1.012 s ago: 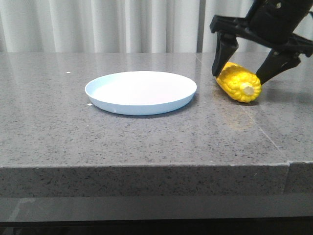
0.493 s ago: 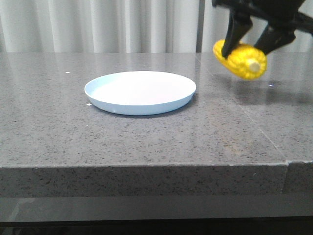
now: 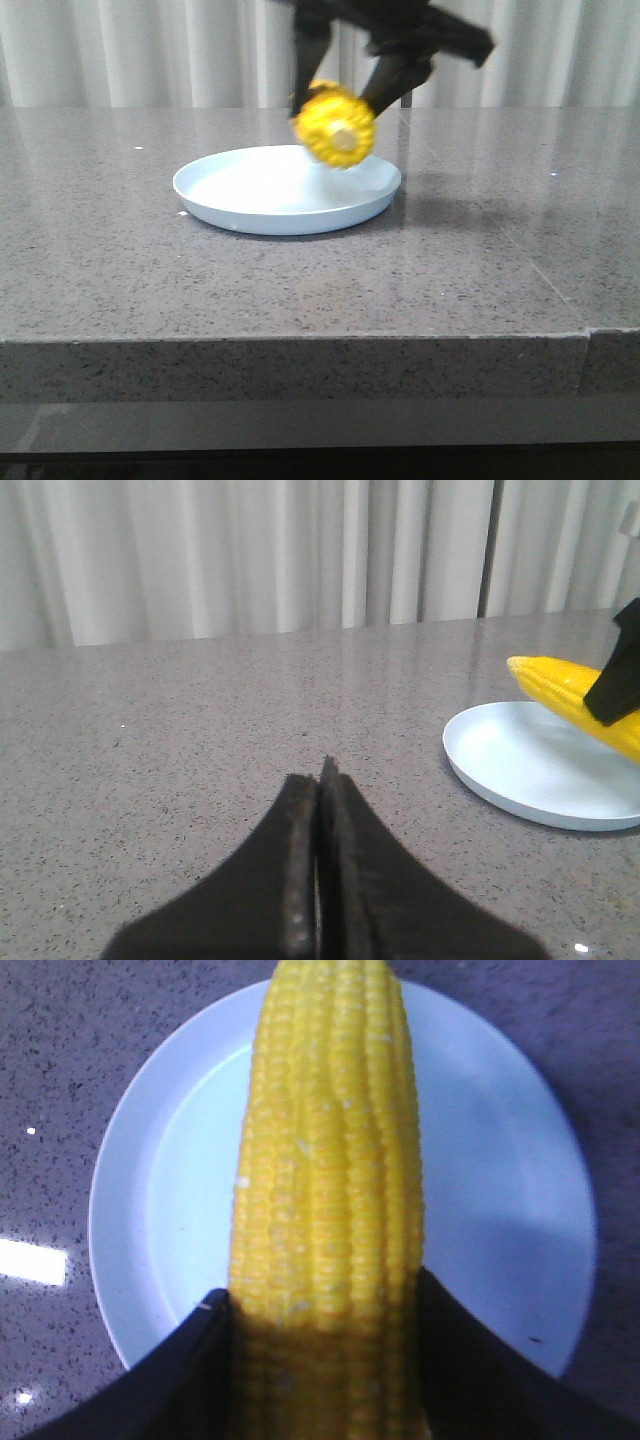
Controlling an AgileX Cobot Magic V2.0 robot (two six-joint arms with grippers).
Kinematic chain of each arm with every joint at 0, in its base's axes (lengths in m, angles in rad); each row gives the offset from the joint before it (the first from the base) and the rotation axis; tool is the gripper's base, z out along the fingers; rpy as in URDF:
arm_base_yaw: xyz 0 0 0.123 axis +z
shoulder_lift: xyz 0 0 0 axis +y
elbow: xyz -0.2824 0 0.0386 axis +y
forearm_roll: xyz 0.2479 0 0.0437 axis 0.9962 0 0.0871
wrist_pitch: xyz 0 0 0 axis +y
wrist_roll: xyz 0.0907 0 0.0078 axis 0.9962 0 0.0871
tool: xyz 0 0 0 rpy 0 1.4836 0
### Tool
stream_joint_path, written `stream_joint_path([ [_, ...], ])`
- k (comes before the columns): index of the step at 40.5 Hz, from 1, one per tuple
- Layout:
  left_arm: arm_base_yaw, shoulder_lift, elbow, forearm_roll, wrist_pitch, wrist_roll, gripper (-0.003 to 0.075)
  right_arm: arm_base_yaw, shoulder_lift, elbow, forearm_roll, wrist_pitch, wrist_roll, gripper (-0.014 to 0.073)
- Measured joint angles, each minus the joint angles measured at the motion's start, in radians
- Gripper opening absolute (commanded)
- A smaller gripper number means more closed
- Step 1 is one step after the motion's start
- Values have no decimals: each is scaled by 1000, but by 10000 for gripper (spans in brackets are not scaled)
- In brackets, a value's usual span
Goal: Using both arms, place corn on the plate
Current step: 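Lift the corn with the right gripper and carry it over the plate, then lower the corn onto the plate, open the right gripper and withdraw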
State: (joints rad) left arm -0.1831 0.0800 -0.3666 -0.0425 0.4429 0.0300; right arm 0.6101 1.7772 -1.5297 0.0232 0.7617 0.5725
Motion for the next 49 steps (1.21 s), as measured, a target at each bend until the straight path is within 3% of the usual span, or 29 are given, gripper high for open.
stream_joint_path([
  [6, 0, 0, 0, 0, 0, 0, -20, 15, 70, -17, -4, -16, 44, 174],
  [9, 0, 0, 0, 0, 0, 0, -20, 15, 94, -17, -9, -23, 56, 222],
  [16, 0, 0, 0, 0, 0, 0, -20, 15, 99, -23, -9, -29, 63, 527],
  [20, 0, 0, 0, 0, 0, 0, -20, 15, 99, -23, -9, -29, 64, 643],
  [28, 0, 0, 0, 0, 0, 0, -20, 15, 29, -28, -10, -29, 64, 652],
  [32, 0, 0, 0, 0, 0, 0, -20, 6, -33, -56, -10, -22, 49, 570],
  [40, 0, 0, 0, 0, 0, 0, -20, -40, -128, -92, -10, 20, 18, 143],
  [44, 0, 0, 0, 0, 0, 0, -20, -67, -159, -92, -23, 37, 13, -27],
  [46, 0, 0, 0, 0, 0, 0, -20, -81, -176, -92, -43, 51, 12, -72],
  [49, 0, 0, 0, 0, 0, 0, -20, -107, -199, -92, -74, 78, 9, -59],
])
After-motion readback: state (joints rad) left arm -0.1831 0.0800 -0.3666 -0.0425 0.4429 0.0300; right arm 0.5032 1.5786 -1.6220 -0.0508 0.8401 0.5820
